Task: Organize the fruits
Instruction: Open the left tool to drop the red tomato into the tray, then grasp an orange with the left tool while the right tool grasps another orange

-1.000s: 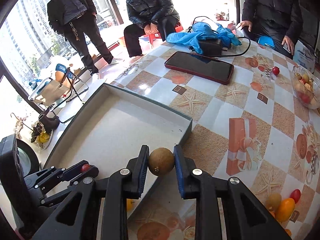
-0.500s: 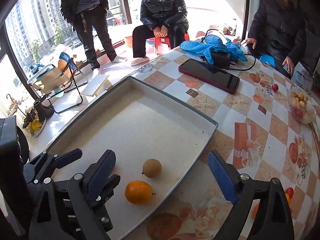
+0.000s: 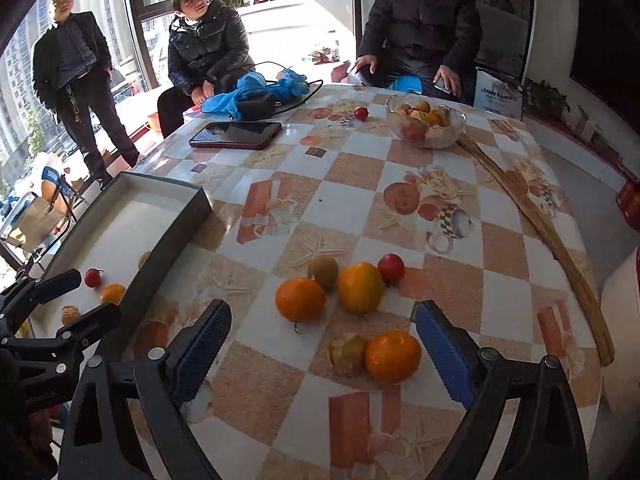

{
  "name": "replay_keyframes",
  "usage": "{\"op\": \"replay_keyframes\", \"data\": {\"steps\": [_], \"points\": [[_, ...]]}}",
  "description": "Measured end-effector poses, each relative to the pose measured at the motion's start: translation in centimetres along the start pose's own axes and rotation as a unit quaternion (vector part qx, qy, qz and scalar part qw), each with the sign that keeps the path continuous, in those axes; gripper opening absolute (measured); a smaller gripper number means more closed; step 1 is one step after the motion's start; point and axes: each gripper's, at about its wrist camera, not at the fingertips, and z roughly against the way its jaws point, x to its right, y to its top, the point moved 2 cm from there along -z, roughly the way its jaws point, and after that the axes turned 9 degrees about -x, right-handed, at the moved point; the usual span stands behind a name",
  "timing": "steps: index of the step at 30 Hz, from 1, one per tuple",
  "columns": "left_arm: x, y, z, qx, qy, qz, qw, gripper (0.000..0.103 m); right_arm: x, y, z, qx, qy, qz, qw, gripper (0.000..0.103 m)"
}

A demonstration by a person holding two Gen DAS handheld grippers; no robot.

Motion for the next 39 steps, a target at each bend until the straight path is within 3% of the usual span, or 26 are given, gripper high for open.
{"op": "replay_keyframes", "data": {"steps": [8, 12, 17, 20, 23, 29, 35, 36, 37, 39], "points": [[7.7, 1.9, -4.2, -0.038, -0.015, -0.049, 0.998, 0.085, 6.9, -5.8, -1.1, -0.036, -0.035, -0.039, 0.998, 0.094], [9.7, 3.5, -6.2, -0.044, -0.018, -0.054, 0.9974, 0.085, 8.2, -7.4, -2.2, -0.052, -0.027, -0.049, 0.997, 0.094], [10.9, 4.7, -8.8, -0.059, -0.006, -0.05, 0.997, 0.084, 8.4, -7.9, -2.3, -0.047, -0.023, -0.037, 0.998, 0.102], [11.1, 5.0, -9.8, -0.061, 0.002, -0.045, 0.9971, 0.067, 7.9, -7.7, -2.5, -0.047, -0.02, -0.022, 0.998, 0.102], [11.1, 5.2, -9.7, -0.053, 0.001, -0.044, 0.9976, 0.038, 7.1, -7.1, -3.1, -0.049, -0.019, -0.002, 0.999, 0.102], [10.1, 3.7, -8.8, -0.043, 0.012, -0.043, 0.9981, 0.038, 5.5, -4.6, -4.6, -0.046, -0.012, 0.029, 0.998, 0.102], [7.6, 1.0, -7.1, -0.035, 0.016, -0.011, 0.9992, 0.038, 3.4, -3.1, -5.6, -0.024, -0.017, 0.069, 0.997, 0.1], [7.3, 0.6, -6.8, -0.034, 0.019, -0.01, 0.9992, 0.038, 2.9, -3.1, -5.5, -0.017, -0.018, 0.078, 0.997, 0.093], [7.2, 0.2, -6.6, -0.032, 0.023, -0.013, 0.9991, 0.038, 2.5, -3.0, -5.3, -0.011, -0.014, 0.084, 0.996, 0.076], [7.2, -0.5, -6.3, -0.028, 0.029, -0.018, 0.999, 0.038, 2.2, -2.8, -5.1, -0.007, -0.005, 0.082, 0.997, 0.05]]}}
